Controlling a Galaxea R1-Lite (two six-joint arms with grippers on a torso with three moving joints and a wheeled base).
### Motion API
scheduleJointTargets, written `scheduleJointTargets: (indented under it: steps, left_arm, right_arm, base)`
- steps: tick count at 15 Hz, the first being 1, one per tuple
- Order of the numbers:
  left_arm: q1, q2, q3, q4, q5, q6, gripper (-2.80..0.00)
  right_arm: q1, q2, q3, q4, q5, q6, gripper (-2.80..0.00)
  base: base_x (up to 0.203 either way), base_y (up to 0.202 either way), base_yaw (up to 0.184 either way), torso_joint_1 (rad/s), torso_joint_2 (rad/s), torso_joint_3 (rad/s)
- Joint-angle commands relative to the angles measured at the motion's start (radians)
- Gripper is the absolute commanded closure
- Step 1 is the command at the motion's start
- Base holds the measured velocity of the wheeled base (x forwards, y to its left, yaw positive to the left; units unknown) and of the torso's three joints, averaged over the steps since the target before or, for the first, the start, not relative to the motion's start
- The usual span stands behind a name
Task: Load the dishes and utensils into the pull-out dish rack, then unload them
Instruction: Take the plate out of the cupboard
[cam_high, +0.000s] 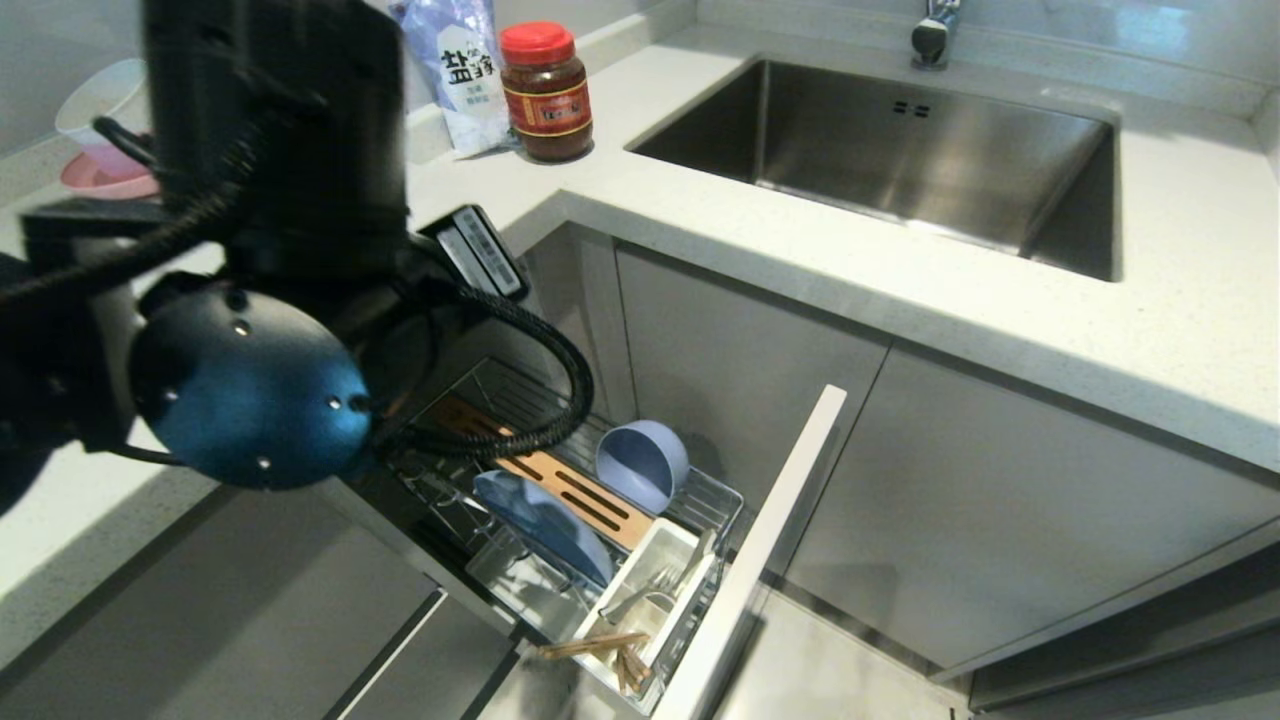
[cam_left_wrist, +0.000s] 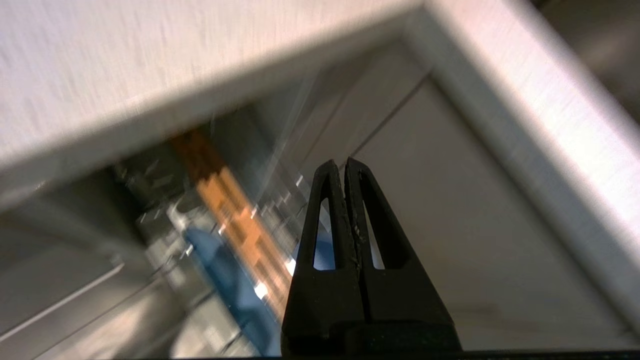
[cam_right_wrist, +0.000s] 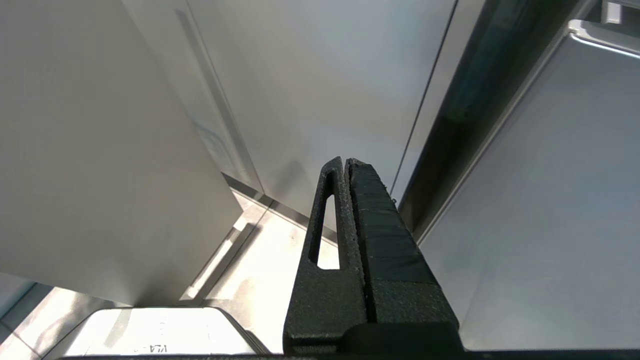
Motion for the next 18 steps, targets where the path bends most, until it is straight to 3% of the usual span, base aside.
scheduleJointTargets:
  steps: [1,5,7,8,10,18]
  left_arm:
    - [-0.014,0.069,0.023,0.149,0.0,-0.131,0.0]
    - [-0.018,0.161,-0.036,0.393,-0.038,-0.415,0.0]
    - [-0.014,0.196,-0.064,0.514,-0.06,-0.526,0.0]
    - [-0.011,0.207,-0.072,0.554,-0.11,-0.56,0.0]
    - [0.008,0.211,-0.089,0.61,-0.185,-0.579,0.0]
    - [0.033,0.29,-0.092,0.651,-0.234,-0.64,0.0]
  right_arm:
    - [0.0,-0.004,0.002,0.0,0.0,0.0,0.0]
    - [0.0,-0.004,0.002,0.0,0.0,0.0,0.0]
    - [0.0,-0.004,0.002,0.0,0.0,0.0,0.0]
    - [0.0,-0.004,0.002,0.0,0.0,0.0,0.0]
    - [0.0,-0.004,0.002,0.0,0.0,0.0,0.0]
    - [0.0,-0.004,0.002,0.0,0.0,0.0,0.0]
  base:
    - [0.0,0.0,0.0,0.0,0.0,0.0]
    - [0.0,0.0,0.0,0.0,0.0,0.0]
    - [0.0,0.0,0.0,0.0,0.0,0.0]
    - [0.0,0.0,0.0,0.0,0.0,0.0]
    - [0.0,0.0,0.0,0.0,0.0,0.0]
    - [0.0,0.0,0.0,0.0,0.0,0.0]
